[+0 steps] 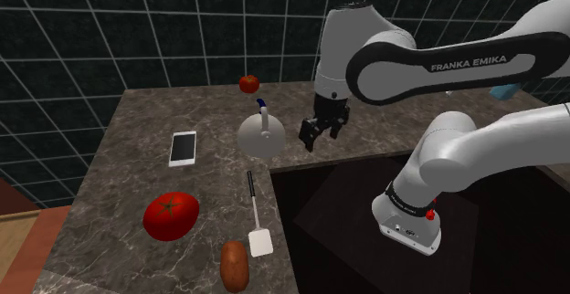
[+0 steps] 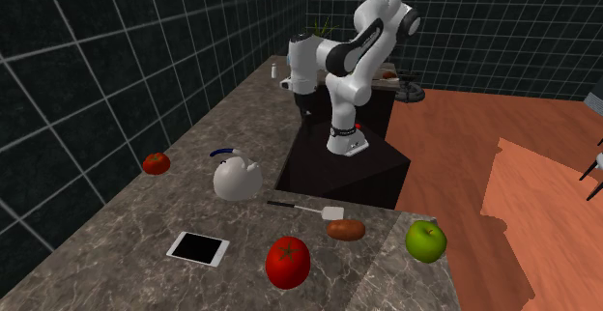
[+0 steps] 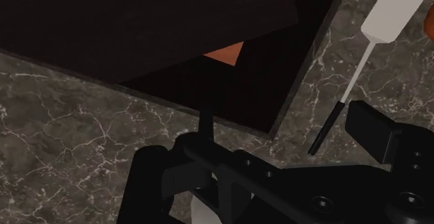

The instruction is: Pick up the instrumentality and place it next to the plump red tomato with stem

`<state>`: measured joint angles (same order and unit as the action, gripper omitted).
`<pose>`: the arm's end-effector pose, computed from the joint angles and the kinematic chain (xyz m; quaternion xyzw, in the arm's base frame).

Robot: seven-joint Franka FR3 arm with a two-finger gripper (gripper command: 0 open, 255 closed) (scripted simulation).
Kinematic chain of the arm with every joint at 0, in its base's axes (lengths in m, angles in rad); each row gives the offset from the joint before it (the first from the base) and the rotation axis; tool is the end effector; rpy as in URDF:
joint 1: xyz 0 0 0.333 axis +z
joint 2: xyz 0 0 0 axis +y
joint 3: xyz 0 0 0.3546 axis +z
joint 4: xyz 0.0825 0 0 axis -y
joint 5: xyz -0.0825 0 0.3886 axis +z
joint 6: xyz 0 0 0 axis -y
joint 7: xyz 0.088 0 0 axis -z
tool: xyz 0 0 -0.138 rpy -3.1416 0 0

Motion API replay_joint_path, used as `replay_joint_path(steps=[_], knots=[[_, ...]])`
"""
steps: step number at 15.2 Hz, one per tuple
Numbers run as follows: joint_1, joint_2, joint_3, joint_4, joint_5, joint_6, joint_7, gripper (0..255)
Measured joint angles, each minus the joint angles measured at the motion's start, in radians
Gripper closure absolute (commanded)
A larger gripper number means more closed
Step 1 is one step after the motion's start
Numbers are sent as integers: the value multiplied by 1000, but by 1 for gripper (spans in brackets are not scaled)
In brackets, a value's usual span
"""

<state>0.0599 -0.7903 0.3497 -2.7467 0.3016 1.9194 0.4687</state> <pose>0.2554 0.1359 0.4156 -0.9899 0.1382 0.0311 0.0057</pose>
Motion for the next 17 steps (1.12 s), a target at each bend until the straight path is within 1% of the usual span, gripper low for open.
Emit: replay_joint_path(steps=[3, 4, 5, 7, 10, 13, 14, 15, 16, 17], knots=[[-3, 101, 96, -8, 47, 134, 102, 0], [1, 109, 121, -13, 59, 156, 136, 0], [-4, 141, 153, -7, 68, 191, 173, 0], [-24, 242, 233, 6, 81, 296, 255, 0], [-67, 358, 335, 35, 62, 409, 382, 0], [-152, 507, 447, 73, -25, 531, 536, 0], [-191, 570, 496, 93, -79, 574, 610, 0], [-227, 623, 537, 121, -146, 593, 693, 0], [-266, 690, 575, 145, -233, 619, 789, 0], [-302, 775, 599, 178, -354, 641, 904, 0]])
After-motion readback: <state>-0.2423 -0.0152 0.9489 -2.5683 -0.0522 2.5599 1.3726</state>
